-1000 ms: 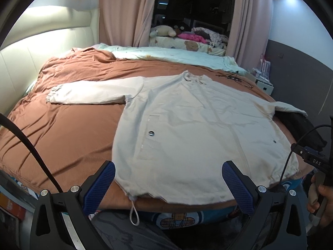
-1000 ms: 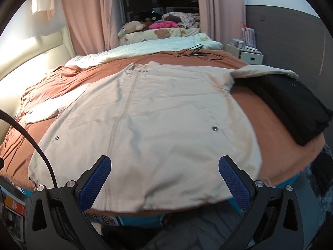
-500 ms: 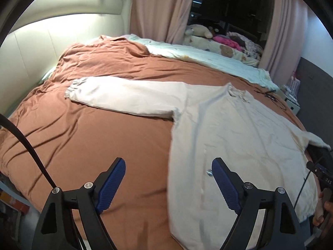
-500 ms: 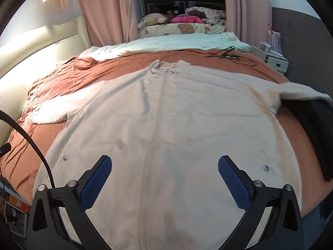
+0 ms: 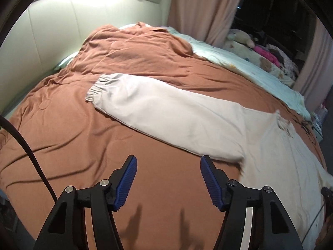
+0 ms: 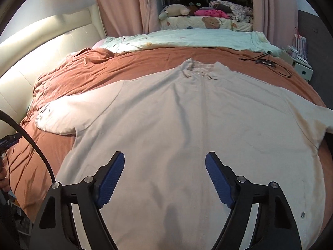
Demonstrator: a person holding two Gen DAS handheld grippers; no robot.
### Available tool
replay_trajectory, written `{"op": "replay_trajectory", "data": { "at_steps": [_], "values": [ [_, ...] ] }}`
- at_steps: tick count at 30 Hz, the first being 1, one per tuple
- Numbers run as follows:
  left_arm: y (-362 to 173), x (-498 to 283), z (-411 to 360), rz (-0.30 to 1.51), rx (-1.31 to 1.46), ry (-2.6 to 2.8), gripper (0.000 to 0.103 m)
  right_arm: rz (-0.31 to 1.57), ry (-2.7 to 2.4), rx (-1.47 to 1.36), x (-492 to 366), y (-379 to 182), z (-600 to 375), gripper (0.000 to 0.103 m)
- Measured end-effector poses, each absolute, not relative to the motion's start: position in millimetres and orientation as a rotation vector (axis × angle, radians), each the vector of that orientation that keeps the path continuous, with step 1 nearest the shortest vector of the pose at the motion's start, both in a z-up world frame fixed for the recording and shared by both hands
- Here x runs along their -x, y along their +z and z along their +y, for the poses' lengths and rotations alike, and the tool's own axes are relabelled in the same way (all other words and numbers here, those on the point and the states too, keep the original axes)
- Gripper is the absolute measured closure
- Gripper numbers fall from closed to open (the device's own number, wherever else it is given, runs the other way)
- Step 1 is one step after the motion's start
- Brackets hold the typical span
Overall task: Fold large clothes
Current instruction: 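Move the left tool to the jacket sleeve cuff and close on it, then lift the sleeve with the left tool, lay it across the jacket body, open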
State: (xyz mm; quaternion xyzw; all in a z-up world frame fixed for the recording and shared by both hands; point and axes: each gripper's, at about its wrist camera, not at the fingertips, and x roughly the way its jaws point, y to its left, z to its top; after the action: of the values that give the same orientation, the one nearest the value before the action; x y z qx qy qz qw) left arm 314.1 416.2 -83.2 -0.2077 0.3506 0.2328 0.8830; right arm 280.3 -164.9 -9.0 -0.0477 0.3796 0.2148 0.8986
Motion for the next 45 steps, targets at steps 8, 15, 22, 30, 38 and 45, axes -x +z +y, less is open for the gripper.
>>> {"op": "replay_trajectory", "data": {
  "at_steps": [8, 15, 22, 30, 38, 45],
  "values": [
    [-119, -355, 497, 0.752, 0.542, 0.563, 0.043, 0.846, 0.486, 0.118, -332, -29, -108, 0.038],
    [-159, -379, 561, 0.781, 0.655, 0.664, 0.043, 0.886, 0.493, 0.139, -364, -51, -62, 0.038],
    [-189, -387, 623, 0.749, 0.754, 0.750, 0.075, 0.933, 0.536, 0.131, -383, -70, -19, 0.051],
    [-144, -384, 621, 0.663, 0.732, 0.682, 0.100, 0.981, 0.638, 0.128, -397, -85, 23, 0.069],
    [-58, -382, 595, 0.557, 0.671, 0.571, 0.101, 1.133, 0.722, 0.100, -417, -129, 58, 0.070],
    [21, -401, 547, 0.490, 0.589, 0.450, 0.101, 1.100, 0.717, 0.069, -429, -108, 42, 0.070]
  ]
}}
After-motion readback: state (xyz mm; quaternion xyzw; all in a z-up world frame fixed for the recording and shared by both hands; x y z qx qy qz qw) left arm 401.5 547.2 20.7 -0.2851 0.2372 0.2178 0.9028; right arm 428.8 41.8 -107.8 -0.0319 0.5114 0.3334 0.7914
